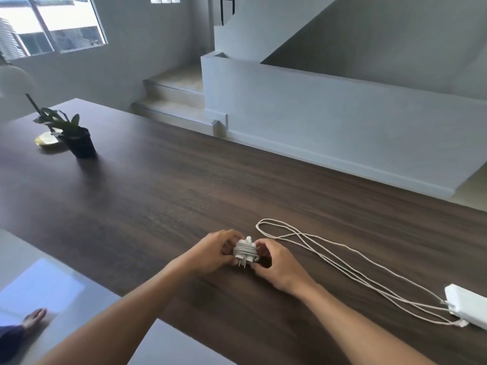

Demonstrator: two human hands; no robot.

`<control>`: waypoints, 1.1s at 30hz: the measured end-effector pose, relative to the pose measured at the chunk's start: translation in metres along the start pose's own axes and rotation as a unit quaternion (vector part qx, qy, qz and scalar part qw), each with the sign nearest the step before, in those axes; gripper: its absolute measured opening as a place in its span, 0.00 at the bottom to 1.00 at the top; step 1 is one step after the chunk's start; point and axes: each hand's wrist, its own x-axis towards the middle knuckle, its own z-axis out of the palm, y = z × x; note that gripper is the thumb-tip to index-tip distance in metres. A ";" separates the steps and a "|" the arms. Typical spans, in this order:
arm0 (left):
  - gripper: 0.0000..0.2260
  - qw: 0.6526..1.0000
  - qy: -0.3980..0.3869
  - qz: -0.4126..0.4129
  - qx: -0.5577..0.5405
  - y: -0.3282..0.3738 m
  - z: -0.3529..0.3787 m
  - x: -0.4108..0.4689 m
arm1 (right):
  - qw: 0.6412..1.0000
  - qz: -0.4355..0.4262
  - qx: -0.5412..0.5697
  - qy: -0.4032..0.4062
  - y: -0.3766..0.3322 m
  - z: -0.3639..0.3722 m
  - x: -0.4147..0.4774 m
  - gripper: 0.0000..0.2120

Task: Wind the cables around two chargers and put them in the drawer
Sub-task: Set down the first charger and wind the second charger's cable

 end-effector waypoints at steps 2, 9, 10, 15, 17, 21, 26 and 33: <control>0.21 1.000 -0.019 0.003 0.015 0.001 -0.004 0.003 | 0.999 0.005 -0.021 -0.033 0.000 -0.005 0.000 0.28; 0.25 0.984 -0.090 0.002 0.157 0.013 -0.017 0.011 | 0.993 -0.021 -0.109 -0.027 0.006 -0.039 0.000 0.16; 0.25 0.980 -0.099 -0.001 0.175 0.016 -0.021 0.012 | 0.993 -0.021 -0.111 -0.017 0.005 -0.045 0.002 0.12; 0.24 0.951 -0.130 0.017 0.280 0.052 -0.028 0.028 | 0.989 0.012 -0.148 0.018 0.005 -0.078 0.001 0.06; 0.24 0.940 -0.141 0.032 0.308 0.069 -0.027 0.038 | 0.986 0.015 -0.161 0.026 0.005 -0.089 0.000 0.06; 0.18 0.941 -0.120 0.076 0.308 0.106 -0.021 0.058 | 0.983 0.025 -0.180 0.040 0.003 -0.110 -0.009 0.07; 0.09 0.946 -0.060 0.131 0.292 0.155 0.003 0.081 | 0.976 0.054 -0.202 0.068 0.009 -0.141 -0.030 0.08; 0.12 0.925 -0.057 0.176 0.332 0.199 0.061 0.112 | 0.960 0.135 -0.218 0.114 0.041 -0.183 -0.075 0.09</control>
